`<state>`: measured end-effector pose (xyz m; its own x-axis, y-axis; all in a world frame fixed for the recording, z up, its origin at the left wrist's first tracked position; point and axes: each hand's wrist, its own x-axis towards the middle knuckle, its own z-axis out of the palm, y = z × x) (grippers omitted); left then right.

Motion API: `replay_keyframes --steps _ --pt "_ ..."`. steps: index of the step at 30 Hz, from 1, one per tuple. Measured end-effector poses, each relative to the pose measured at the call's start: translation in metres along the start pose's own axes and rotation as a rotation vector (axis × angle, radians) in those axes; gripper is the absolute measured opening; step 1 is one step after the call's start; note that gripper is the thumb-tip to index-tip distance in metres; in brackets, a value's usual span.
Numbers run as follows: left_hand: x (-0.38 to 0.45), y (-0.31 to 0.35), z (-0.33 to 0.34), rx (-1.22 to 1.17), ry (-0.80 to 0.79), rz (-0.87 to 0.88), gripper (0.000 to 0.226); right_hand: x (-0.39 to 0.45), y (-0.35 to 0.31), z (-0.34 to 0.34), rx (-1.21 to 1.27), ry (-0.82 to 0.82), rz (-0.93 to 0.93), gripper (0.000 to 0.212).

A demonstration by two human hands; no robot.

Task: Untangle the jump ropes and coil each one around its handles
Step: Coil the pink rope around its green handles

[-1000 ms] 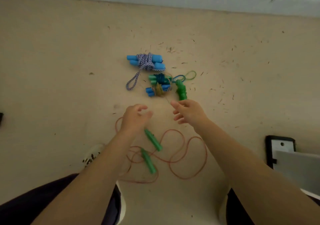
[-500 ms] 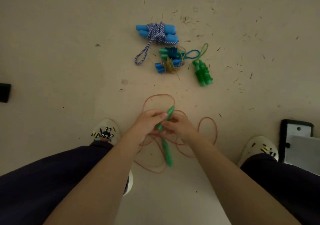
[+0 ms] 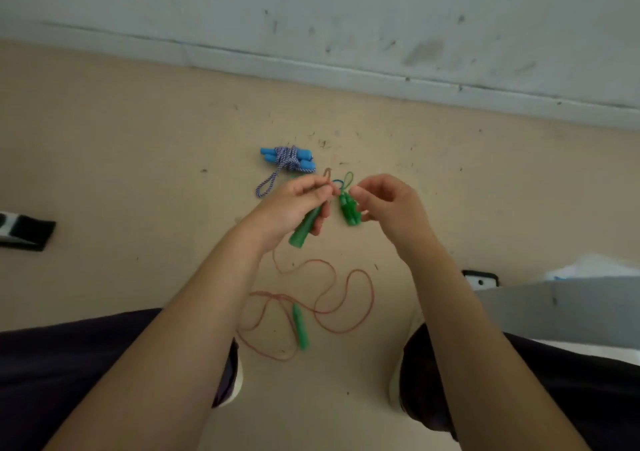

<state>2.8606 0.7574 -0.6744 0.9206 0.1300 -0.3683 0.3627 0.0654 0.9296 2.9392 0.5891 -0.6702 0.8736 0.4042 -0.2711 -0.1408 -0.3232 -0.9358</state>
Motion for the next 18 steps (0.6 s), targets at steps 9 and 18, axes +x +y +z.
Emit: replay_keyframes --steps 9,18 --pt "-0.129 0.136 0.021 0.206 -0.109 0.262 0.022 -0.099 -0.133 -0.033 0.092 -0.136 -0.39 0.032" --pt "-0.182 0.13 0.006 0.09 0.375 0.421 0.024 -0.155 -0.16 -0.049 -0.336 -0.28 -0.296 0.023"
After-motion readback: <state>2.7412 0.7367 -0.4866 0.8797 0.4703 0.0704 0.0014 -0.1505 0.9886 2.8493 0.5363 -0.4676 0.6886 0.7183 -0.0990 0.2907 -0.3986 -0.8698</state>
